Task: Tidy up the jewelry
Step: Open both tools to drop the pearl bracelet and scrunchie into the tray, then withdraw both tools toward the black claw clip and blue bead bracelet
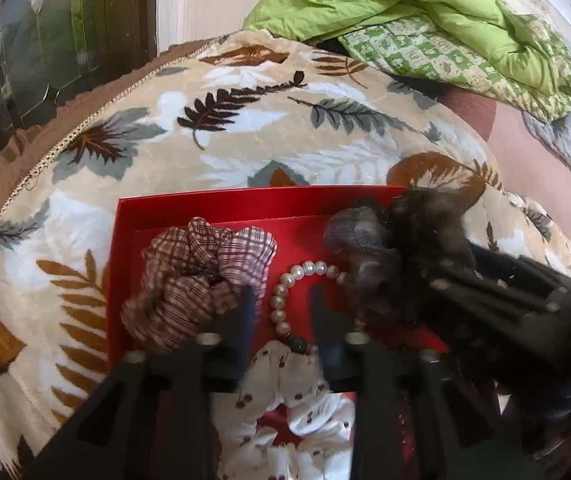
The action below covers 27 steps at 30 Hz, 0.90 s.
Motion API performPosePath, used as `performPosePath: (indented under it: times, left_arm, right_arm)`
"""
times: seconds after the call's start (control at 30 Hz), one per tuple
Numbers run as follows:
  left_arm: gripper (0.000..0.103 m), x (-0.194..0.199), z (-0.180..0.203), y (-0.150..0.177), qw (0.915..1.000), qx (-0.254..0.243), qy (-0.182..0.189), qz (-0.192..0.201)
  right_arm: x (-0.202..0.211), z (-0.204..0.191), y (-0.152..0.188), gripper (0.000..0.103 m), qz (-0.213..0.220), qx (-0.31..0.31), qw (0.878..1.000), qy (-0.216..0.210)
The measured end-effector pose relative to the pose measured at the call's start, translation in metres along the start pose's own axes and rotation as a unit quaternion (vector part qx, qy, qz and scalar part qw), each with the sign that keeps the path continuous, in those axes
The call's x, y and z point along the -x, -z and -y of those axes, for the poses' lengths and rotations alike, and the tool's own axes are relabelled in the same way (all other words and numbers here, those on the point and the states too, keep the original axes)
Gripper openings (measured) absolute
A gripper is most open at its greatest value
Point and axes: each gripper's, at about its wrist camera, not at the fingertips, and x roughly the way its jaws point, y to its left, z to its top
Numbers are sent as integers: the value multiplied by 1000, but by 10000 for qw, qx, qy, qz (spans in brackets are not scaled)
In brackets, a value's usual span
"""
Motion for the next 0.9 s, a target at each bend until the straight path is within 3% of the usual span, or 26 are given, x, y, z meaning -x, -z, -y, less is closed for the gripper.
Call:
performPosePath:
  times: [0.17, 0.3, 0.43, 0.6, 0.9]
  left_arm:
    - [40, 37, 9, 19, 9994, -148, 141, 287]
    - [41, 84, 31, 41, 9969, -335, 202, 677]
    - [57, 140, 58, 79, 9916, -452, 266, 1180]
    - [62, 181, 91, 145, 9831, -587, 360, 1698]
    - [63, 220, 167, 215, 9756, -1356, 402, 1677]
  right_arm:
    - [58, 14, 14, 58, 492, -206, 9986, -15]
    - [125, 35, 51, 61, 858, -366, 9956, 106]
    - [192, 70, 112, 66, 1151, -721, 9907, 105]
    - [256, 121, 193, 67, 1369, -1285, 9822, 108]
    - [305, 207, 300, 67, 1338, -2364, 9622, 171]
